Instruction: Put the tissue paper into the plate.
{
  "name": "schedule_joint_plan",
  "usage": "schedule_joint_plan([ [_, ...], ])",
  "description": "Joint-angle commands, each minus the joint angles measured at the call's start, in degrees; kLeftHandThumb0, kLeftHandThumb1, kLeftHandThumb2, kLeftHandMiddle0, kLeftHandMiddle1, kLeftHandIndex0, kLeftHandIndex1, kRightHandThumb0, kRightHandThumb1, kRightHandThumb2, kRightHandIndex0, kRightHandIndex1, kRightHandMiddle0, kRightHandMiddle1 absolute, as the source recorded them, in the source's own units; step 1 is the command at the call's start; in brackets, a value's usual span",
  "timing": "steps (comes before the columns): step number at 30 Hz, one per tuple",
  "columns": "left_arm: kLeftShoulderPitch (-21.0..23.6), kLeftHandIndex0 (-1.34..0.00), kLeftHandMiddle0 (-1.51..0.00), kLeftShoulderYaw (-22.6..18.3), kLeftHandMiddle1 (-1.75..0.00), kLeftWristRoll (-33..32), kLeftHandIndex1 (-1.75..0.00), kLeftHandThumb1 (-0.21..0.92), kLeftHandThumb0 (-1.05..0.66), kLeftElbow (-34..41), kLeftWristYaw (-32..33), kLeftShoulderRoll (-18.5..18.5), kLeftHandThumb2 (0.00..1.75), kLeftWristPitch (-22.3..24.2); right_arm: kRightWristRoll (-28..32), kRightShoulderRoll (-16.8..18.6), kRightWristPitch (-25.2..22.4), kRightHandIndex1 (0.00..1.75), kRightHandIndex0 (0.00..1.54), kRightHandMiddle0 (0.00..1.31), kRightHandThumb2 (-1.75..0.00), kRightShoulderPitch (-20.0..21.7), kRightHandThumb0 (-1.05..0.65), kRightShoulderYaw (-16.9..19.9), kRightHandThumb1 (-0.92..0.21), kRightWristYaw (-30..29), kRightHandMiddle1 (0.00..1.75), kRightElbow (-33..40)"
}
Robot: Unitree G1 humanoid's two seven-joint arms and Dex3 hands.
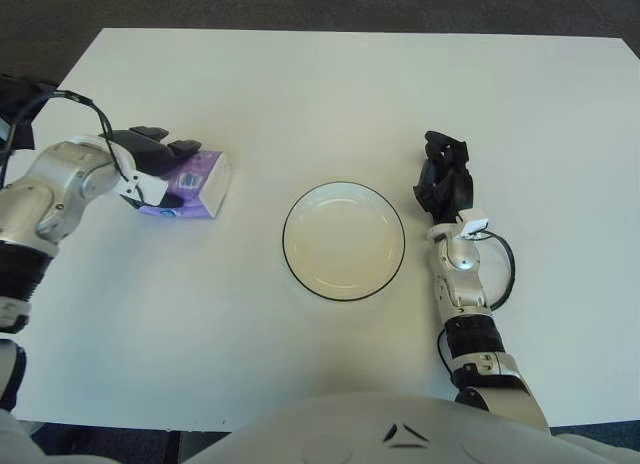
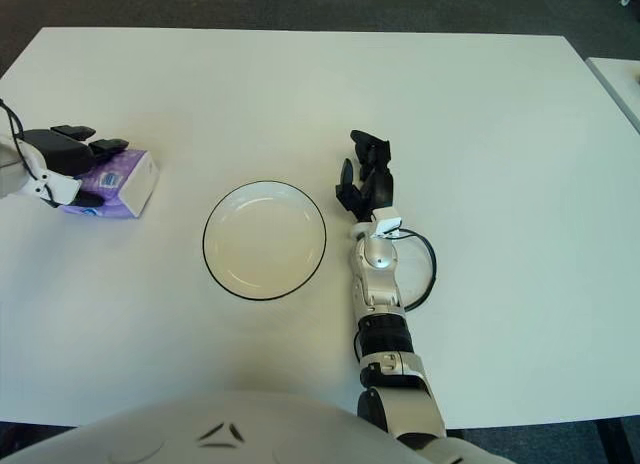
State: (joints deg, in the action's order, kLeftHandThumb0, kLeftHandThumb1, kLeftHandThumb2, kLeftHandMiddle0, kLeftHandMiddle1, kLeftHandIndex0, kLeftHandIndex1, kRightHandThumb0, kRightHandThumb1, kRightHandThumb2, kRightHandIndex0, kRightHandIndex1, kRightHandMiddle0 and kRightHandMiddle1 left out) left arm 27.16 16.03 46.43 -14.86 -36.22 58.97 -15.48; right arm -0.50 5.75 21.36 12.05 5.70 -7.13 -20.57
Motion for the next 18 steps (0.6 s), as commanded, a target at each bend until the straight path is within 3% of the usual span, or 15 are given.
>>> schedule_joint_plan([
  [1, -2.6, 0.0, -0.08, 4.2, -0.01, 1.9, -0.08, 0.92, -1.04, -3.9, -0.6, -2.2, 0.59, -1.1, 1.0, -0.4, -4.6, 0.52, 0.24, 0.0, -0.69, -7.7, -0.53, 1.3, -0.92, -0.4, 1.12, -4.6],
  [18, -0.9, 0.0, -0.09, 8.1, -0.02, 3.2, -0.04, 0.92, -1.01, -11.5, 4.4, -4.4, 0.61, -1.3, 1.1, -1.0, -5.8, 0.5, 0.24, 0.0, -0.69, -9.1, -0.53, 1.6, -0.92, 0.1, 1.09, -2.0],
])
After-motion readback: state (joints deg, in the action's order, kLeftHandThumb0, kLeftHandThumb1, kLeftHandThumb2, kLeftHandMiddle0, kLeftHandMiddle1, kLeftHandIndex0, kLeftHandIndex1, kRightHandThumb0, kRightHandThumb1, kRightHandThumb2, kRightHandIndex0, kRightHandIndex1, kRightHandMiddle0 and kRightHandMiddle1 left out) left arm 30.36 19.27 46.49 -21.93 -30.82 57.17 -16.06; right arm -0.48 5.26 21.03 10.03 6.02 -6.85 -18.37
